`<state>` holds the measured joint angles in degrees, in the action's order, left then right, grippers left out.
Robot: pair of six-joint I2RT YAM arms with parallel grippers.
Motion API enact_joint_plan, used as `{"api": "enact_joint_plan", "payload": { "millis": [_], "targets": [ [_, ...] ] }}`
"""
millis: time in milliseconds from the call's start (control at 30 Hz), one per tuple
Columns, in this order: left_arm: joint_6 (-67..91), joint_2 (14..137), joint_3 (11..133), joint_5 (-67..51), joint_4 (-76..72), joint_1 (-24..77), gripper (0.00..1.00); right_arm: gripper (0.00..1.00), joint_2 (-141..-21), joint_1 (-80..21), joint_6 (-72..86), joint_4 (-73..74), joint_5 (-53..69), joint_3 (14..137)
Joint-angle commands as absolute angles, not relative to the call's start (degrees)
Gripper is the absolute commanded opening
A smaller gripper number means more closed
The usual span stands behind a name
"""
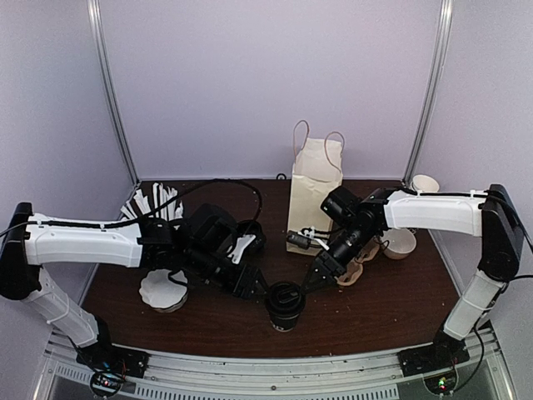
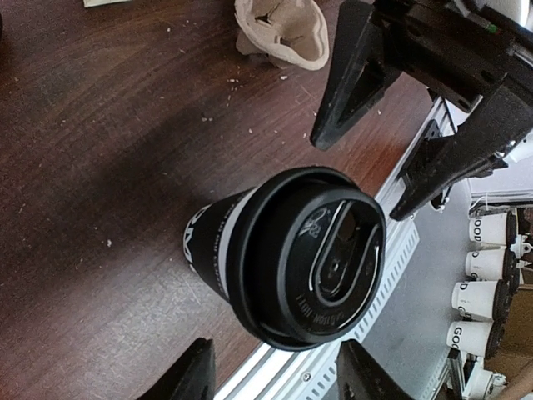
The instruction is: Pack the takeout coffee
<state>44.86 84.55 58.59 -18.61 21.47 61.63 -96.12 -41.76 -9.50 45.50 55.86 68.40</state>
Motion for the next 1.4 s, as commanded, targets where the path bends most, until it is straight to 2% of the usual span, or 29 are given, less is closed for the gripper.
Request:
{"api": "enact_joint_plan", "payload": {
  "millis": [0,333,633,800,933,1100,1367],
  "targets": [
    [45.88,86.17,57.96,-20.69,17.28,61.75,0.51,0.61,-95.71,-41.66,-10.24,46.56,58.41,69.14],
    [45.55,88.96,58.68,-20.29,16.48,61.78,0.5,0.59,-98.61,-41.63,-9.77,47.27,57.36,69.6],
    [44.81,91.6,60.5,-19.95,16.69,61.73,0.5,0.4,-100.31,-41.65,-9.07,47.17,57.96,69.35],
    [44.75,92.53,60.74,-19.26,16.79,61.71,0.49,0.39,-101.87,-41.57,-7.76,47.0,57.28,69.49],
    [46.56,93.6,60.03,-19.29,16.77,61.12,0.45,0.38,-102.82,-41.31,-6.68,46.37,55.86,68.9],
    [52.88,95.65,56.54,-22.37,14.94,58.37,0.36,0.32,-105.34,-41.18,-6.87,47.48,49.25,68.8],
    [52.89,96.75,56.19,-23.81,15.71,57.69,0.35,0.31,-108.97,-41.17,-7.18,49.53,47.4,71.1]
  ]
}}
